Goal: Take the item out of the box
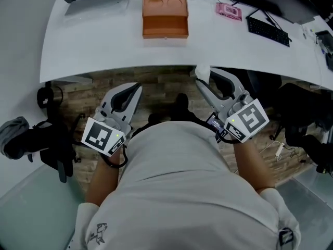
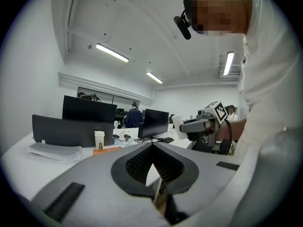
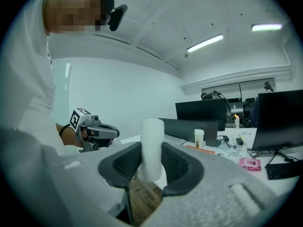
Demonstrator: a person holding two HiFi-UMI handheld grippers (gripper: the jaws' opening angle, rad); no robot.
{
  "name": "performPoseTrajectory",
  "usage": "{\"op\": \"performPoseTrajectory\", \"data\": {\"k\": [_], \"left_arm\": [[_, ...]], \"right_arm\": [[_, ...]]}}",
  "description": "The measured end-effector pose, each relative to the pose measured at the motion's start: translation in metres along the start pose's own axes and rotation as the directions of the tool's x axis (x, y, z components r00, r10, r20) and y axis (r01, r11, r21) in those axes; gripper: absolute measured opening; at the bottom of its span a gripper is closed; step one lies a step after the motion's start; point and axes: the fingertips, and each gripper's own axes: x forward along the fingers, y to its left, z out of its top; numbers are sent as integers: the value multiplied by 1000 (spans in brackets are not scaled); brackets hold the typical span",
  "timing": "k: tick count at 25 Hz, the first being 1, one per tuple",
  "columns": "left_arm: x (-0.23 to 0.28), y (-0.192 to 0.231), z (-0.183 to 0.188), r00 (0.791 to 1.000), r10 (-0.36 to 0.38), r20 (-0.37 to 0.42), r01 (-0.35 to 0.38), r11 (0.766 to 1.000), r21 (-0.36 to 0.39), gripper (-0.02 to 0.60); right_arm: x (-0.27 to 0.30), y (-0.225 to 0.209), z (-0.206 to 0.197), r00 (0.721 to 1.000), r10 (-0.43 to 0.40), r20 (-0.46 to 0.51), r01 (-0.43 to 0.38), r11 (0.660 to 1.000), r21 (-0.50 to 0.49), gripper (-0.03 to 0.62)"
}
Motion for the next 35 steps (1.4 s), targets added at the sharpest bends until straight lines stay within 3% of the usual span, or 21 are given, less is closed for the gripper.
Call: {"op": "performPoseTrajectory", "data": {"k": [16, 35], "left_arm": [[-117, -13, 3, 998, -42, 42, 41, 998, 39, -2], [-156, -9, -3, 997, -43, 71, 41, 999, 21, -2]], "right_arm": [[-12, 132, 8, 995, -77, 70, 78, 997, -19, 130], [-10, 167, 13, 993, -97, 70, 99, 995, -26, 130]]}}
